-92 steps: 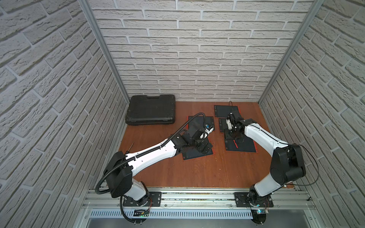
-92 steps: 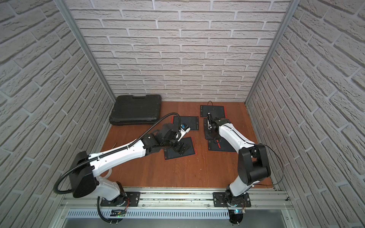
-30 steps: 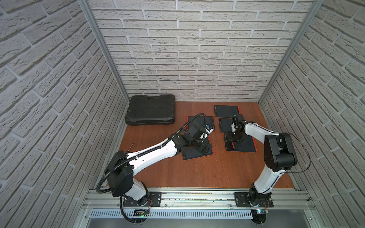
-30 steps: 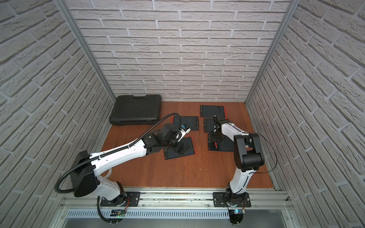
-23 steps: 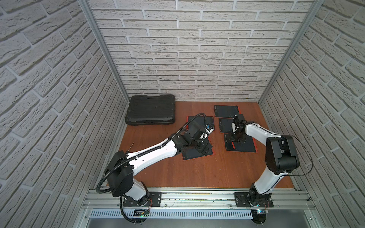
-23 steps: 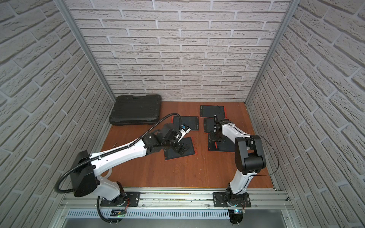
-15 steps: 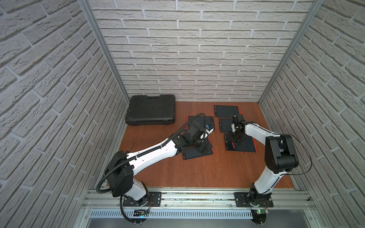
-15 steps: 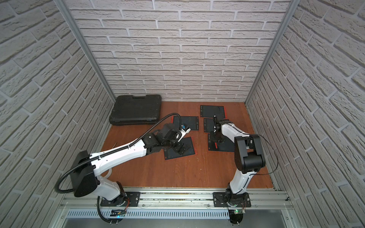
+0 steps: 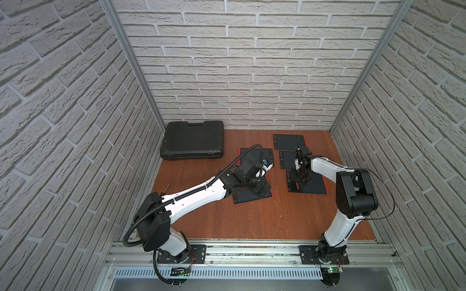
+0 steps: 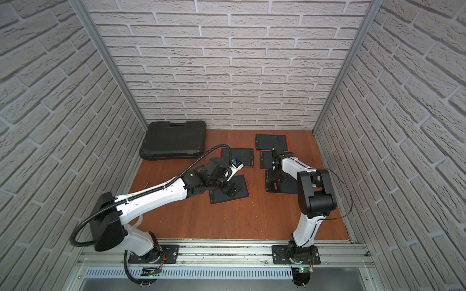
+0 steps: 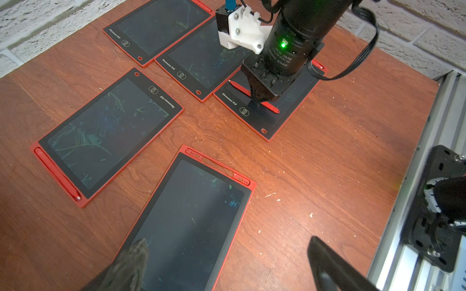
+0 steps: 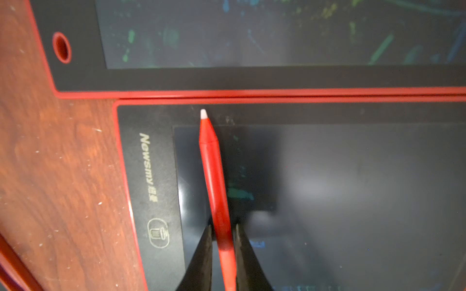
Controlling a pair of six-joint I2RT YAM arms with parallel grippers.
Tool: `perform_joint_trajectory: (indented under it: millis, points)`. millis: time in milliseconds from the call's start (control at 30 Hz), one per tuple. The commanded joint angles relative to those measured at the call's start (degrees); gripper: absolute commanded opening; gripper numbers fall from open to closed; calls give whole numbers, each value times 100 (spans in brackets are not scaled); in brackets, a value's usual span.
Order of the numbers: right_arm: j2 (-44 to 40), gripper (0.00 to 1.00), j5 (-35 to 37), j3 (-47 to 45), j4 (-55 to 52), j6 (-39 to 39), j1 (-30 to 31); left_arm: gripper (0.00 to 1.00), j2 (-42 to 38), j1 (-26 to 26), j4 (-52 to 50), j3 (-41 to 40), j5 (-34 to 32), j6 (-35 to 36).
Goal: Place the stylus back onto the writing tablet
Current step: Pick up the stylus from the writing tablet.
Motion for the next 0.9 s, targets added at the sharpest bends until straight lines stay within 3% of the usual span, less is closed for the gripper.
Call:
perform_joint_trajectory:
  millis: [0,333,867]
  points:
    - [56,17,139,117,-23,-33,66,98,49,-24,36,159,69,76]
    - [0,10,245,112,-40,-49,170,98,31,-33,23,167,79,84]
    - [-649,8,230,-65,-94,-27,453,98,5,-50,7,169,71,111]
